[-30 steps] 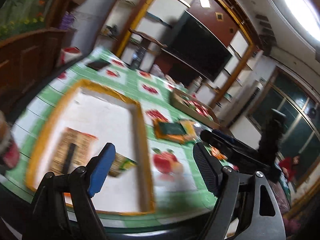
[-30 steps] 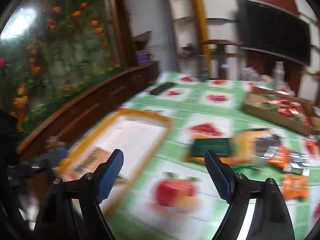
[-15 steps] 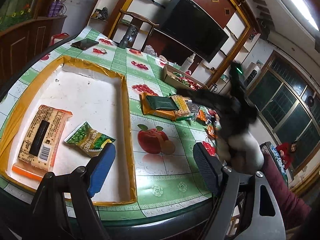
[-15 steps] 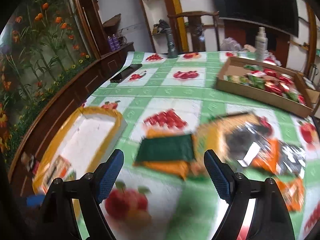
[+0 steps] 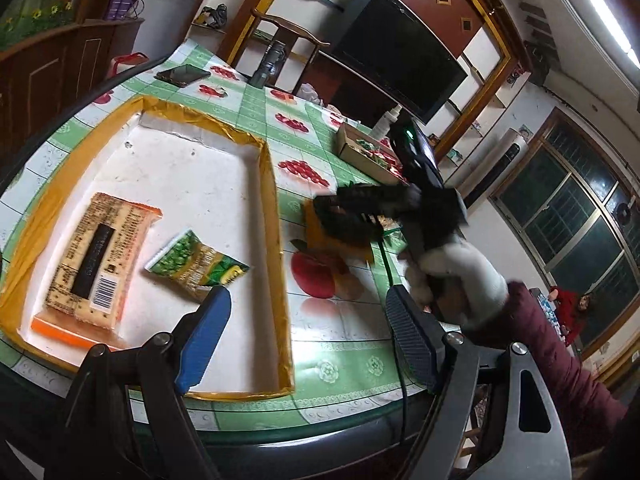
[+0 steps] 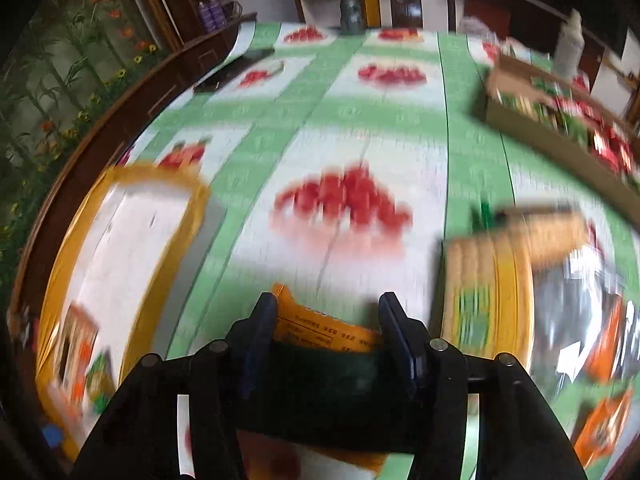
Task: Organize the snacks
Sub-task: 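Grasp the dark green snack pack with the right tool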
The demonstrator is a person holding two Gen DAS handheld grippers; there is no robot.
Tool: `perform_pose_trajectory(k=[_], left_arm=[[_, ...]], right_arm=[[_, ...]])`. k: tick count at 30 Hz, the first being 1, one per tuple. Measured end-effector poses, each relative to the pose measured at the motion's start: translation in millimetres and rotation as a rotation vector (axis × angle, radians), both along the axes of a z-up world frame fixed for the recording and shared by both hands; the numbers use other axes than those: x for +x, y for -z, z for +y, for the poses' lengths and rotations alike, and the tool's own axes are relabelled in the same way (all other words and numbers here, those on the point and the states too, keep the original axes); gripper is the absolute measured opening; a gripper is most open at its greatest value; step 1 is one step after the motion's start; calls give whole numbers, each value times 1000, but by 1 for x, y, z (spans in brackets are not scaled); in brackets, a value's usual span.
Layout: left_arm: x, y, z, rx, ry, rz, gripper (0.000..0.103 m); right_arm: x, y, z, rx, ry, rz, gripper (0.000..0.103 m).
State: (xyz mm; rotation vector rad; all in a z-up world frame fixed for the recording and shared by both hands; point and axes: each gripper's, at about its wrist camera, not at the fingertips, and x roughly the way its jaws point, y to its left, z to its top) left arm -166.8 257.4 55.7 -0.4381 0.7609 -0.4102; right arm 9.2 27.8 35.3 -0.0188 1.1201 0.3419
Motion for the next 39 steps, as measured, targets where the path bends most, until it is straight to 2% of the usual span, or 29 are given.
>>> perform_pose_trajectory(k=[2,6,9,12,15,18,20,21,22,25,27,33,35,37,39], left_arm=[[-1,-1,-6,6,15,-1,80],[-4,-3,-19,23,42,3,80],[-8,-5,-28,35,55,1,80],[-9,-6,-38,49,68,5,80],[-11,-8,-50,60,84,9,80],[-14,-11,-60,86,99,9,80],[-16,-13,-65,105,106,11,80],[-17,-14,-67,113,106,12,80],[-17,-14,-69,120,106,15,80],[-14,-13,-76,129,114,28,80],[-11,-11,-84,135,129,42,80],[9,5,-123,163,190,131,80],[16,10,-133,167,196,163,80],[22,14,-140,174,197,177,80],[27,18,-143,178,189,194,80]], right_arm=[[-22,3,-14,59,17,57,55],[-63,0,-42,103,33,72,55],[-89,-15,-61,150,-2,-4,59],[-118,-31,-57,114,-127,-109,76],[-137,-32,-42,73,-234,-125,78],[-145,-21,-27,-44,-281,-160,78],[-147,-13,-21,-66,-299,-157,75],[-148,-11,-22,-73,-295,-174,67],[-147,-12,-24,-66,-288,-179,53],[-143,-15,-41,18,-245,-142,36],[-137,-16,-54,42,-201,-131,33],[-123,-20,-99,37,-19,-142,33],[-122,-21,-107,-30,36,-163,31],[-121,-20,-112,-148,78,-197,30],[-119,-18,-120,-173,112,-193,34]])
